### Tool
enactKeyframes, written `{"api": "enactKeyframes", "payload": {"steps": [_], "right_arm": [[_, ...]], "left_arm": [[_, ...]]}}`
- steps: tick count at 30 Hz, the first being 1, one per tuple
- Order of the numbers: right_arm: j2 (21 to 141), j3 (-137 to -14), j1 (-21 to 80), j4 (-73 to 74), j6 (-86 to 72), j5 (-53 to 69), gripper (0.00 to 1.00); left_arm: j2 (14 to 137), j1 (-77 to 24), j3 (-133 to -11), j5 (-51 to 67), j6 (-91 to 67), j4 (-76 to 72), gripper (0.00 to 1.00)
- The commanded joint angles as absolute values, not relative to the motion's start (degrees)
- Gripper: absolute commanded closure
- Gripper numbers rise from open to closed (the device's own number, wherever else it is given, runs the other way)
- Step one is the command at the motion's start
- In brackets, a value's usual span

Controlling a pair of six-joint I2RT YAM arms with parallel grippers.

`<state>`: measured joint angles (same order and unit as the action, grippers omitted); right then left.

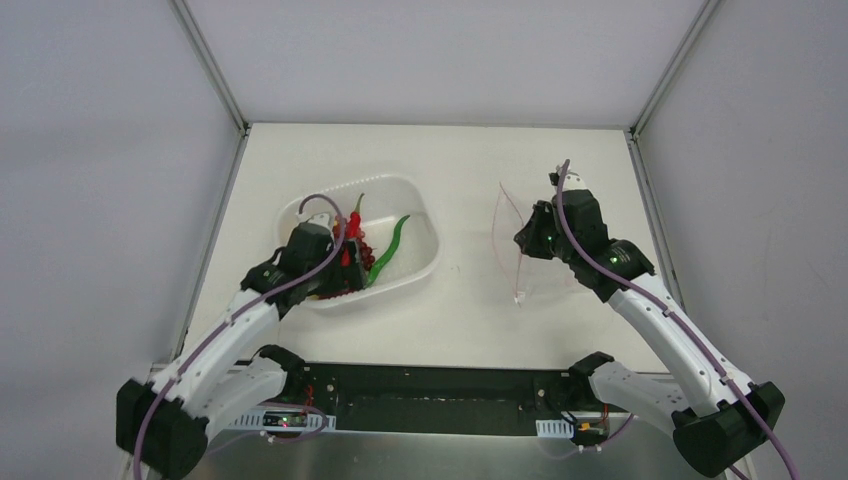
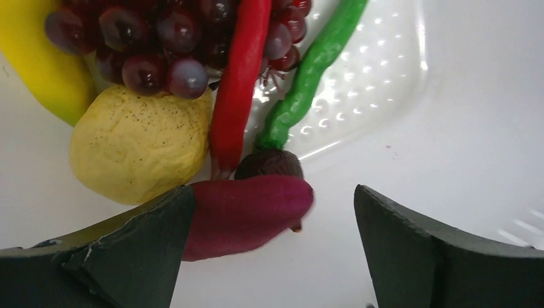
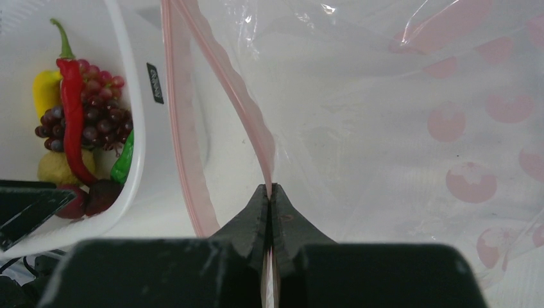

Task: Place the food in the zip-top bag and seal the zipper
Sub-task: Move the bin to the center of the board, then pick up the fake vegetable from the bin.

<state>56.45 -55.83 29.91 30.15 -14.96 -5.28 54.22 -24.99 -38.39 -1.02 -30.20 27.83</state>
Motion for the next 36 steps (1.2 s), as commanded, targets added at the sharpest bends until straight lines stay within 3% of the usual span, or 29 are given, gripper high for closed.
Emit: {"api": "enactKeyframes", "payload": {"steps": [1,7,17,26,36], "right_arm": [[54.85,-54.46,28.69,25.77,-15.56,-3.04,1.0],[55.05,-53.06,28.68,22.94,-17.8,2.97,1.0],[53.8,-51.0,28.7,21.79,-19.82,7.38,1.0],[53.38,-50.73,28.73,21.93,-20.39,9.29,1.0],[54.29,-50.46,28.72,21.58,-20.57,10.8,1.0]], "left_arm": [[40.33,-25.84,-35.56,-2.04,-35.13,33.59,0.02],[39.3,-25.84,-44.13,-6.05,-30.24,33.94,0.07],[61.32,-25.13,-53.36,-12.48,-24.28,25.21,0.23],[78.19,-24.46,-63.66,-14.44,-21.11,29.89,0.42],[81.57,-24.36,-61.86,-17.23,-19.73,28.3,0.44]]}}
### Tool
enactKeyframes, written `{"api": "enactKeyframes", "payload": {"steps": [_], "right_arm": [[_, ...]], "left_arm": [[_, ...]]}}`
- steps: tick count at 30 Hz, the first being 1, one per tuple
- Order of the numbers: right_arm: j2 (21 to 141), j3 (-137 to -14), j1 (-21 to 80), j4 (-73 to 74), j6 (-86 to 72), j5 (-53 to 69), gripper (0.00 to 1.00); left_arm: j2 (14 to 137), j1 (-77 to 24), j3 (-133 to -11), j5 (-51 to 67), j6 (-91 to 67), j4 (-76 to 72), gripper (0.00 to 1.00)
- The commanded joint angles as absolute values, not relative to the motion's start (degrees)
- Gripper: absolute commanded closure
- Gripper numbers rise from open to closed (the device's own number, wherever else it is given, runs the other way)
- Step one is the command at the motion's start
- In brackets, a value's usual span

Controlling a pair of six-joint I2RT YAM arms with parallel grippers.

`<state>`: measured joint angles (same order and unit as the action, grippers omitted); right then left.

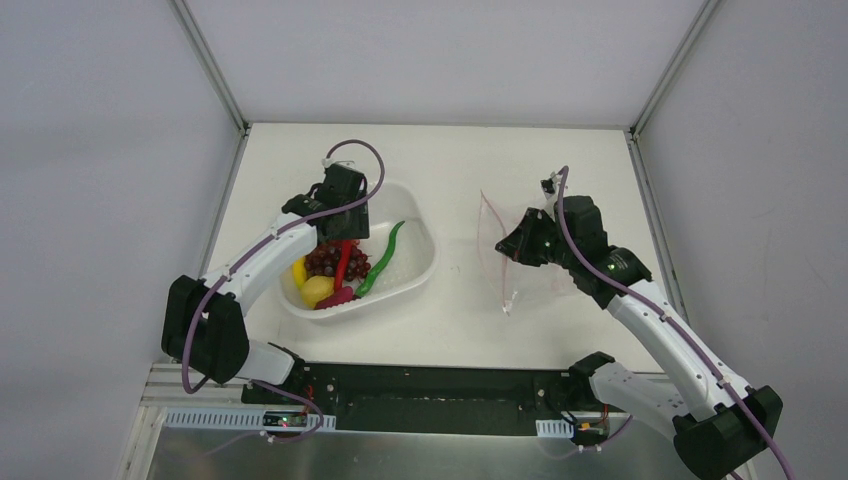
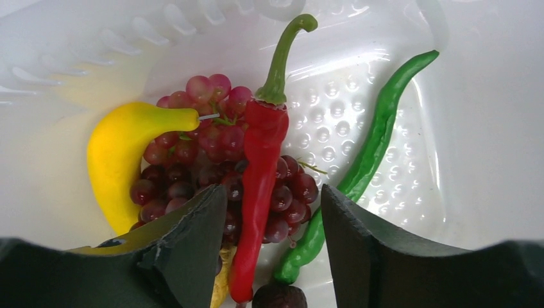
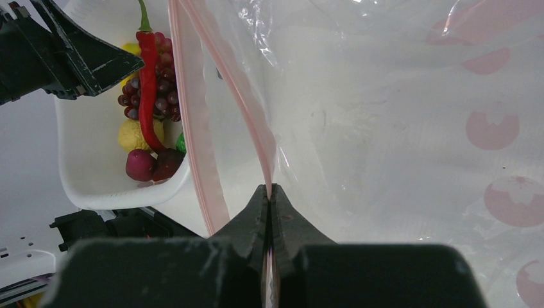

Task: Place the food in the zip-top bag and seal the zipper
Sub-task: Pick up the fake vegetable from the bin.

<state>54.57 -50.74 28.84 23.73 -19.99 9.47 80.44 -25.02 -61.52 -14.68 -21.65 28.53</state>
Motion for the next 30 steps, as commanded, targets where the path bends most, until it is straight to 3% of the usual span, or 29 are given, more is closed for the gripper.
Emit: {"api": "enactKeyframes", "payload": {"steps": [1,10,15,17,18,25,26,30], "right_arm": [[54.28,-50.37,28.72,21.57,-20.64,10.88,1.0],[54.82,-50.19,28.73,20.92,-20.99,11.63,1.0],[54.71,-50.28,28.73,20.9,-21.08,11.74,1.0],[54.46,-50.16,28.72,20.86,-21.18,11.61,1.0],[54.36,-50.06,28.72,20.88,-21.3,11.53,1.0],[54.53,-49.92,28.72,20.92,-21.7,12.28,1.0],[54.57,-49.92,28.72,20.85,-21.88,12.3,1.0],[54.27,-50.02,28.67,20.38,-22.4,11.85,1.0]], "left_arm": [[82.09,-24.41,-61.91,-17.46,-19.76,28.68,0.44],[84.78,-24.35,-59.84,-15.96,-20.74,27.18,0.51],[86.28,-24.35,-59.94,-16.32,-21.08,27.17,0.66],[86.2,-24.35,-60.08,-16.5,-21.09,27.37,0.81],[86.03,-24.35,-59.98,-16.63,-21.09,27.23,0.82],[87.18,-24.35,-60.37,-17.43,-20.23,28.25,0.69],[87.34,-24.35,-60.45,-17.38,-20.22,28.48,0.71],[83.5,-24.36,-59.28,-14.44,-20.57,27.31,1.0]]}}
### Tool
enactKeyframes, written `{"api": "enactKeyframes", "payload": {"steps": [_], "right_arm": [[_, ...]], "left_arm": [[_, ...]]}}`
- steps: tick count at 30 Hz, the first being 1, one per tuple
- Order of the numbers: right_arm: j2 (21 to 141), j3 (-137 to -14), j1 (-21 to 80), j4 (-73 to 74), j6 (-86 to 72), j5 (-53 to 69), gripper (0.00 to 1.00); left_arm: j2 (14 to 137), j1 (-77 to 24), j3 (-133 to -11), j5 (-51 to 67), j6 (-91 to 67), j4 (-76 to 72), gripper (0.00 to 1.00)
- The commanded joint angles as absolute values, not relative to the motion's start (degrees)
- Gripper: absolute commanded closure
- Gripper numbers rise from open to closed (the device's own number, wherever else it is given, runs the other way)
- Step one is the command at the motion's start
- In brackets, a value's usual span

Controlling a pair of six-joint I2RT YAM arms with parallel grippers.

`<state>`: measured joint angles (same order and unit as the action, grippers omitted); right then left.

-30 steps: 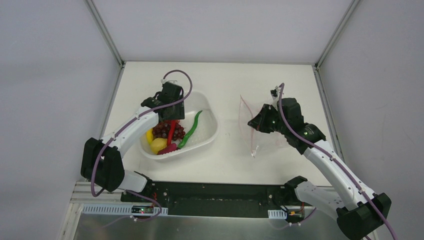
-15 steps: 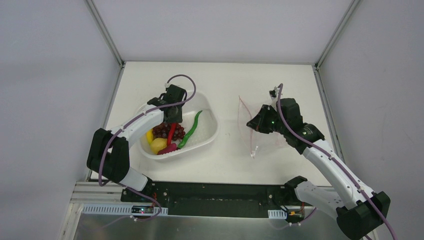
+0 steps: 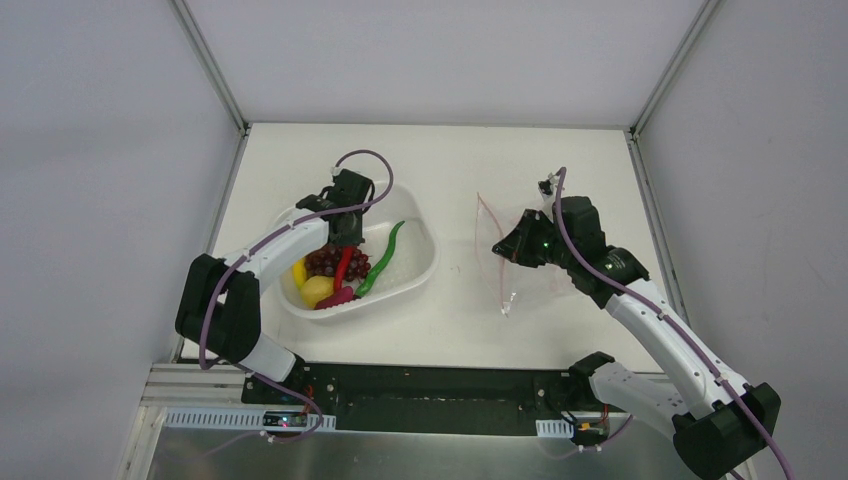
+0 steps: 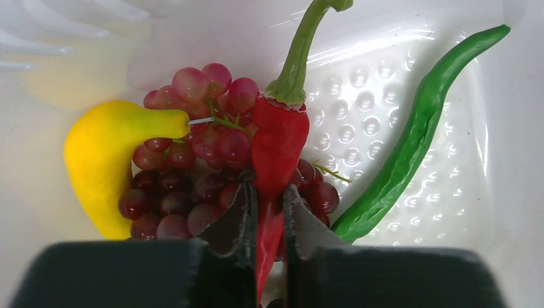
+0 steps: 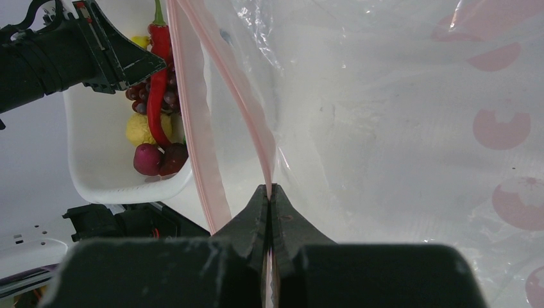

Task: Place the food in the zip-top bag and seal the zipper
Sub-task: Pick up the fake vegetable from the bin.

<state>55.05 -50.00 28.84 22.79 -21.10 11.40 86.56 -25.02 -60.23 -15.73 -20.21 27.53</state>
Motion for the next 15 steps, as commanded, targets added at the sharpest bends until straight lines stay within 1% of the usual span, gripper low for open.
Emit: {"api": "enactKeyframes", "payload": {"steps": [1,8,11,15], "right_arm": [[54.19,-50.01,28.73,20.2,-22.48,11.7,1.0],[52.98,-48.7,28.74,17.48,-24.42,11.27,1.0],[52.43,-47.95,28.73,15.9,-25.39,11.37,1.0],[52.2,-47.57,28.7,14.64,-26.46,10.75,1.0]], "left_arm": [[81.77,-24.35,-58.89,-13.07,-20.57,26.83,1.0],[65.66,-24.35,-57.2,-10.61,-21.79,24.77,1.0],[61.75,-24.35,-57.67,-9.68,-21.98,25.36,1.0],[57.6,-24.35,-58.14,-4.86,-24.69,24.53,1.0]]}}
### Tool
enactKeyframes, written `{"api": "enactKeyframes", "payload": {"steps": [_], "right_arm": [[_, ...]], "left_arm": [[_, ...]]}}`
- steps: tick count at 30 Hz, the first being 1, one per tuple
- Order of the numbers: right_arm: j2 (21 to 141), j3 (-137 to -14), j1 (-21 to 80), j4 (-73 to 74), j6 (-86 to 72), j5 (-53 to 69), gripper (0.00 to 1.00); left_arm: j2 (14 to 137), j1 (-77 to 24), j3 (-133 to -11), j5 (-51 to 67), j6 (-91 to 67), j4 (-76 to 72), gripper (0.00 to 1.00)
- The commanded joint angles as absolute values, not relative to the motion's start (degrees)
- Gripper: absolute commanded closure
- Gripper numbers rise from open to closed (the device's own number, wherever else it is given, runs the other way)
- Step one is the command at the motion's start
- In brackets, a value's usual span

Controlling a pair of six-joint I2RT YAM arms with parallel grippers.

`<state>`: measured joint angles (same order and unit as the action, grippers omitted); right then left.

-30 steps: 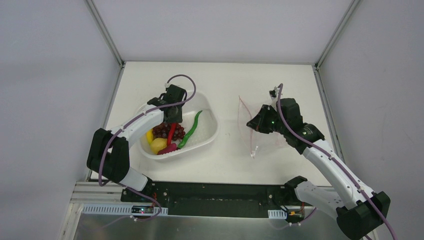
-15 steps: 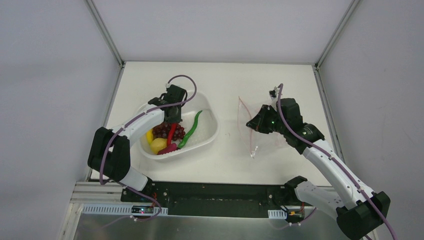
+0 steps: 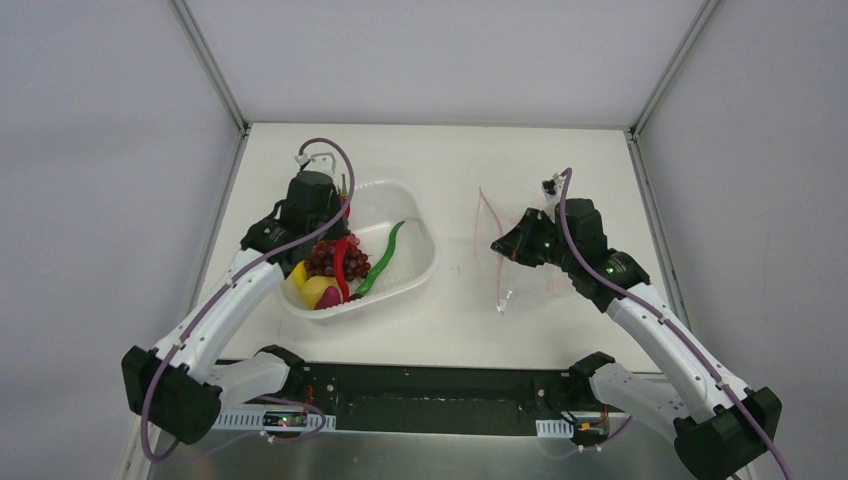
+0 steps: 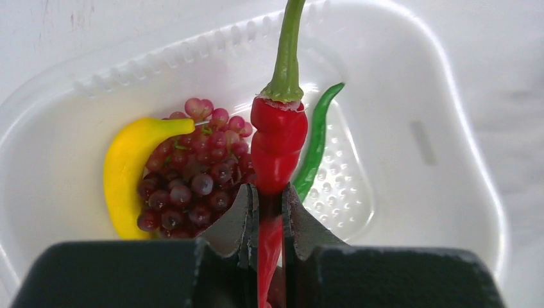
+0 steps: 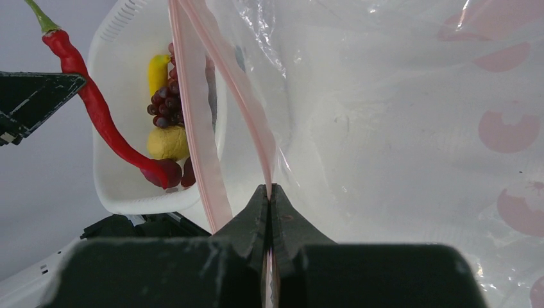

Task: Place the food in the zip-top bag and seal the zipper
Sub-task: Pick up the fake vegetable from the bin, then place the fake vegetable in the zipper food storage bag.

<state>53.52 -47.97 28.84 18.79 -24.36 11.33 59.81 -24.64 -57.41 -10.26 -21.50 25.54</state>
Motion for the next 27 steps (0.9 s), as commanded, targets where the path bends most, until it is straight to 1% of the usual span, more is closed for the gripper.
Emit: {"api": "enactKeyframes", "payload": {"steps": [1,5,11,13,18,22,27], "right_arm": [[52.05,-47.3,28.7,14.12,-26.72,10.26,1.0],[51.39,-46.11,28.67,11.9,-27.31,9.01,1.0],[50.21,-43.94,28.7,8.74,-29.32,8.45,1.0],[50.12,-43.33,28.75,7.85,-30.22,9.03,1.0],[50.19,-42.58,29.07,5.68,-32.26,7.75,1.0],[49.96,-42.38,29.48,5.24,-32.34,6.45,1.0],[48.91,-41.61,30.21,3.4,-33.23,5.97,1.0]], "left_arm": [[56.62,-24.35,-58.08,-2.82,-25.88,23.87,1.0],[51.14,-24.54,-55.34,5.23,-33.49,15.27,1.0],[44.12,-25.88,-50.24,7.66,-43.8,0.84,1.0],[43.69,-27.43,-49.58,6.62,-46.02,-2.6,1.0],[44.46,-35.18,-48.42,2.91,-48.4,-13.26,1.0],[45.93,-37.52,-51.75,1.76,-48.34,-14.34,1.0],[48.79,-42.13,-49.83,-4.73,-49.2,-20.84,1.0]]}}
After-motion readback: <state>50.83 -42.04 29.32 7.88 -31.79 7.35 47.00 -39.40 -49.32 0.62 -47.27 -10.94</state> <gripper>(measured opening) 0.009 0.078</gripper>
